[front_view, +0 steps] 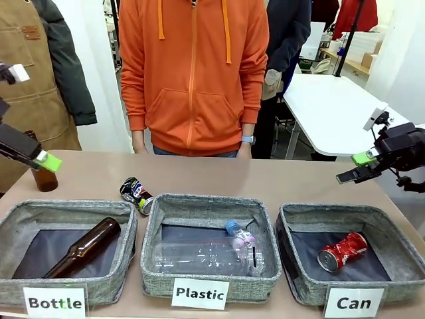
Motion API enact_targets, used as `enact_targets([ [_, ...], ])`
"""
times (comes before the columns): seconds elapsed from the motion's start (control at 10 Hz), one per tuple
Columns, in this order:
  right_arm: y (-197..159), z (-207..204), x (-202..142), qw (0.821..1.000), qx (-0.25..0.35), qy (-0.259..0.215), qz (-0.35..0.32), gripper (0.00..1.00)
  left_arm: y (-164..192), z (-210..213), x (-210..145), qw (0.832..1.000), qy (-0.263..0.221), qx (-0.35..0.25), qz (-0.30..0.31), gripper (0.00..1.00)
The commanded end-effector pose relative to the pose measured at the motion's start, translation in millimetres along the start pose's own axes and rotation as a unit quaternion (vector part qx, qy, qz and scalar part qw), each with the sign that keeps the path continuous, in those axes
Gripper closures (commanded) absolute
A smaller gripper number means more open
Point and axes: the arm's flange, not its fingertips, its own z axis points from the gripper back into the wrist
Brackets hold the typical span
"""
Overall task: Sort the can waste into the basket.
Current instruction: Pick up the can waste from the table and place it in the right Fabric basket.
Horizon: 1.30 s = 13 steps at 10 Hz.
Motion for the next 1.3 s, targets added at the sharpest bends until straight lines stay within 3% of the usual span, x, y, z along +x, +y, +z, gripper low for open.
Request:
enact_targets([
  [0.0, 1, -1, -2, 1.000, -0.008, -0.001, 0.004, 0.01, -24, -27, 38, 0.996, 0.072, 0.060, 0.006, 0.00],
  [0.1, 1, -1, -2, 1.000, -0.008, -0.001, 0.004, 0.01, -33, -48, 66, 0.993, 0.066, 0.090, 0.048, 0.00],
  [0.2, 1, -1, -2, 1.000, -0.008, -0.001, 0.004, 0.01, -41, -73, 88, 0.988, 0.089, 0.112, 0.052, 0.00],
  [0.4, 1, -1, -2, 1.000, -0.008, -0.001, 0.004, 0.01, -43, -109, 107, 0.981, 0.114, 0.144, 0.068, 0.00],
  [0.5, 1, -1, -2, 1.000, -0.008, -0.001, 0.004, 0.01, -42, -121, 110, 0.981, 0.121, 0.146, 0.038, 0.00],
  [0.8, 1, -1, -2, 1.000, -0.008, -0.001, 0.004, 0.01, -36, -146, 117, 0.977, 0.143, 0.145, 0.063, 0.00],
  [0.9, 1, -1, -2, 1.000, -0.008, -0.001, 0.004, 0.01, -39, -142, 111, 0.966, 0.175, 0.182, 0.064, 0.00],
  [1.0, 1, -1, -2, 1.000, -0.008, -0.001, 0.004, 0.01, -32, -146, 111, 0.980, 0.136, 0.138, 0.048, 0.00],
  [1.2, 1, -1, -2, 1.000, -0.008, -0.001, 0.004, 0.01, -32, -150, 108, 0.976, 0.151, 0.151, 0.053, 0.00],
])
